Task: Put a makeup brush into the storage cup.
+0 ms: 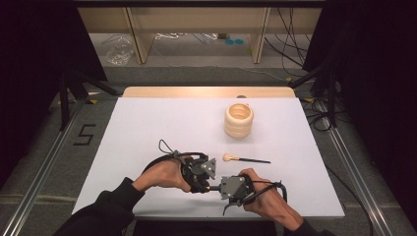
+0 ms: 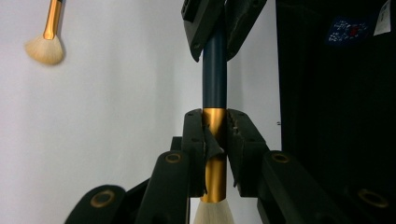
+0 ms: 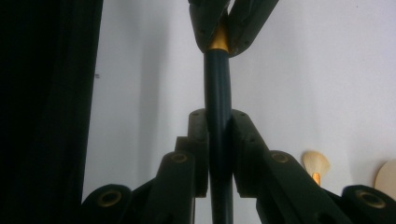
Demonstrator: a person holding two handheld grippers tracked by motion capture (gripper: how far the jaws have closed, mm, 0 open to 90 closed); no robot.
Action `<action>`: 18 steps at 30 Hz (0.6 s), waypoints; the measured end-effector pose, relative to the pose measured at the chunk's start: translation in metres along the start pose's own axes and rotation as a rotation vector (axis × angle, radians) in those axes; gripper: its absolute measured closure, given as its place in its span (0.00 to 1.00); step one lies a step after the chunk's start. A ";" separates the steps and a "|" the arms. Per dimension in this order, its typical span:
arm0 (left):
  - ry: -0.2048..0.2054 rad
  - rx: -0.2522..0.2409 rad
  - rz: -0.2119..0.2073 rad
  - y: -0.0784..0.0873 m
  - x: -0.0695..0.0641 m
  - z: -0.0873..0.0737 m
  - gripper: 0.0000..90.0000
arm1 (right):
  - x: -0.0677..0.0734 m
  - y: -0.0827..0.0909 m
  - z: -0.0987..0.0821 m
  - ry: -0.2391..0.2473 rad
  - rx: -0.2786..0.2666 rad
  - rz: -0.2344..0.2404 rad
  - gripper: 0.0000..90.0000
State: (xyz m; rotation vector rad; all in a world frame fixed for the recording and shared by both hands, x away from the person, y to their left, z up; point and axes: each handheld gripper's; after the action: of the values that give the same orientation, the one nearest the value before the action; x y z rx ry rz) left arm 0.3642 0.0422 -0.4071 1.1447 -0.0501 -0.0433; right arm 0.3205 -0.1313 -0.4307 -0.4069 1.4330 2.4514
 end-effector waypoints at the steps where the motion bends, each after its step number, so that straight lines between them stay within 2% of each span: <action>1: 0.004 0.000 -0.002 0.000 0.000 0.000 0.87 | 0.000 0.000 0.000 0.004 0.003 -0.001 0.89; 2: 0.004 0.002 -0.003 -0.001 0.000 0.000 0.87 | 0.001 -0.001 0.000 -0.010 -0.003 0.002 0.90; 9: 0.020 -0.003 -0.002 -0.001 0.001 -0.001 0.87 | 0.002 -0.002 0.000 -0.015 -0.008 0.009 0.89; 10: 0.022 -0.004 -0.005 -0.001 0.001 -0.001 0.87 | 0.002 -0.003 0.000 -0.020 -0.010 -0.010 0.89; 14: 0.025 -0.010 -0.006 -0.001 0.001 0.000 0.87 | 0.002 -0.003 0.000 -0.023 -0.018 -0.011 0.89; 15: 0.023 -0.010 -0.007 -0.001 0.000 0.000 0.87 | 0.002 -0.003 0.000 -0.010 -0.017 0.010 0.89; 17: 0.021 -0.007 -0.003 -0.001 0.000 0.000 0.87 | 0.001 -0.003 0.001 0.005 -0.013 -0.010 0.89; 18: 0.050 -0.032 -0.006 -0.002 -0.002 0.000 0.87 | 0.002 -0.003 0.001 0.009 -0.013 0.003 0.89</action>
State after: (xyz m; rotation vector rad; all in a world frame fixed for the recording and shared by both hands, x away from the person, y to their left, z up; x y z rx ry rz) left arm 0.3625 0.0412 -0.4090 1.1135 -0.0012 -0.0203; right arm 0.3197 -0.1291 -0.4339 -0.4186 1.4233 2.4657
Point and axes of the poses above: each handheld gripper's, and its own axes: y roughly backward along the jaws, z roughly out of its top, x roughly to its left, and after that the axes turned 4 degrees about -y, right-handed
